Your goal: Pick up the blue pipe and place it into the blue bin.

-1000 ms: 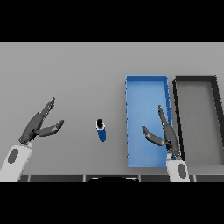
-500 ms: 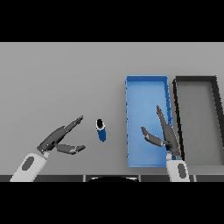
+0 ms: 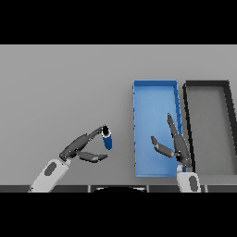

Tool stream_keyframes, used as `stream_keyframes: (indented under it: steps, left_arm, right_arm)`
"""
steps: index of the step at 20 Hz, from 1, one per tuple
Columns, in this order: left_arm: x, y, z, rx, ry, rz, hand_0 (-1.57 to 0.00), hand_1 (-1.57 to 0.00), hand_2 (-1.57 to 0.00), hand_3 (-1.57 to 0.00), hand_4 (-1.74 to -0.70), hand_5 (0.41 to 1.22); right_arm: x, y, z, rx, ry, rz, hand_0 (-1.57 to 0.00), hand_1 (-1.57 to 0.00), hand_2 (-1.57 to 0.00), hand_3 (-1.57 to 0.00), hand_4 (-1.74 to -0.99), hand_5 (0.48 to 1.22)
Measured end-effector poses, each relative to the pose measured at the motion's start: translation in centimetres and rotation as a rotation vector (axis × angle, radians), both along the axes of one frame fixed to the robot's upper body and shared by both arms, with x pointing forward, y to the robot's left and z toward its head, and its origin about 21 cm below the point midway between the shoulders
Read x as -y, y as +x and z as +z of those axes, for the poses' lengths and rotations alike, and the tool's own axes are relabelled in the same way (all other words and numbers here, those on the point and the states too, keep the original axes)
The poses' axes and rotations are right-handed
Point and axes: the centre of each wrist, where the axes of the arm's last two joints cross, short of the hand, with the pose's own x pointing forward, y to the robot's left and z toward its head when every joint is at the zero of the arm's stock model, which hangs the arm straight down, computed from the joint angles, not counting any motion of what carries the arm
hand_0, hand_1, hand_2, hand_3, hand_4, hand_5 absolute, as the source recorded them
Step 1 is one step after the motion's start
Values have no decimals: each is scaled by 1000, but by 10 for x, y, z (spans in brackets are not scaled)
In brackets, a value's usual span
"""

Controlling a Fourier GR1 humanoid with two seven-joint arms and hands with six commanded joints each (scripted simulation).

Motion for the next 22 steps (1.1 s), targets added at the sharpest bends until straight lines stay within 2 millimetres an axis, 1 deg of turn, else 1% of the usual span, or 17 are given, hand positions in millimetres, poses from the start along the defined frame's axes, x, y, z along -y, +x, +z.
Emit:
stream_keyframes:
  steps: [3, 4, 5, 6, 7, 8, 9, 10, 11, 12, 13, 14, 15, 16, 17, 19, 22]
  left_arm:
    - [21, 6, -9, -7, 1, -17, 1, 1, 1, 1, -1152, 459]
    - [23, 12, -11, -2, 28, -20, 1, 1, 1, 1, -1136, 459]
    - [25, 14, -14, 8, 43, -29, 1, 1, 1, 1, -1131, 462]
    - [31, 14, -16, 16, 34, -43, 1, 1, 1, 1, -1153, 479]
    - [35, 17, -13, 19, -11, -58, 1, 1, 1, 1, -1171, 495]
    - [40, 18, -14, 10, -40, -63, 1, 1, 1, 1, -1192, 513]
    - [47, 18, -16, 2, -52, -62, 1, 1, -1, 1, -1215, 533]
    - [46, 21, -18, 3, -68, -55, 1, -2, -39, -6, -1240, 558]
    - [52, 23, -16, 12, -95, -50, 1, -40, -110, -43, -1267, 585]
    - [53, 22, -16, 11, -116, -45, -34, -141, -224, -115, -1292, 617]
    - [56, 24, -16, 2, -123, -33, -100, -265, -357, -215, -1317, 651]
    - [60, 20, -17, -4, -131, -26, -289, -458, -539, -486, -1342, 765]
    - [62, 21, -16, -22, -167, -17, -504, -677, -733, -703, -1416, 856]
    - [61, 24, -17, -44, -157, 0, -717, -856, -901, -877, -1477, 929]
    - [63, 22, -19, -32, -150, -15, -888, -999, -1035, -1009, -1526, 988]
    - [67, 19, -24, -30, -144, -40, -1134, -1205, -1228, -1174, -1600, 1072]
    - [74, 11, -26, 24, -158, -53, -1347, -1384, -1395, -1317, -1665, 1144]
  right_arm:
    - [-2, 1, 0, -10, -6, -3, 1, 1, 1, 1, -1206, 606]
    - [-4, 2, 2, -2, 2, -1, 1, 1, 1, 1, -1204, 607]
    - [0, 2, 2, -5, -2, -6, 1, 1, 1, 1, -1201, 605]
    - [2, 1, 1, -9, -5, -13, 1, 1, 1, 1, -1202, 606]
    - [1, 3, 4, 3, -3, -11, 1, 1, 1, 1, -1204, 607]
    - [-4, 0, 3, 7, 8, 0, 1, 1, 1, 1, -1207, 607]
    - [-2, 3, 2, -22, 11, -11, 1, 1, 1, 1, -1206, 606]
    - [-1, 2, 4, -6, 7, -9, 1, 1, 1, 1, -1204, 605]
    - [0, 2, 3, -6, 2, -16, 1, 1, 1, 1, -1196, 603]
    - [2, 1, 3, -10, -8, -19, 1, 1, 1, 1, -1196, 605]
    - [2, 0, 2, -9, -11, -18, 1, 1, 1, 1, -1198, 605]
    - [4, 1, 0, -23, -5, -18, 1, 1, 1, 1, -1199, 605]
    - [4, 0, -1, -23, 6, -15, 1, 1, 1, 1, -1196, 604]
    - [3, 4, 1, -19, 7, -18, 1, 1, 1, 1, -1198, 604]
    - [5, 6, 1, -28, 8, -21, 1, 1, 1, 1, -1195, 604]
    - [3, 3, 1, -6, 22, -8, 1, 1, 1, 1, -1198, 604]
    - [6, 4, 1, -14, 7, -9, 1, 1, 1, 1, -1190, 600]
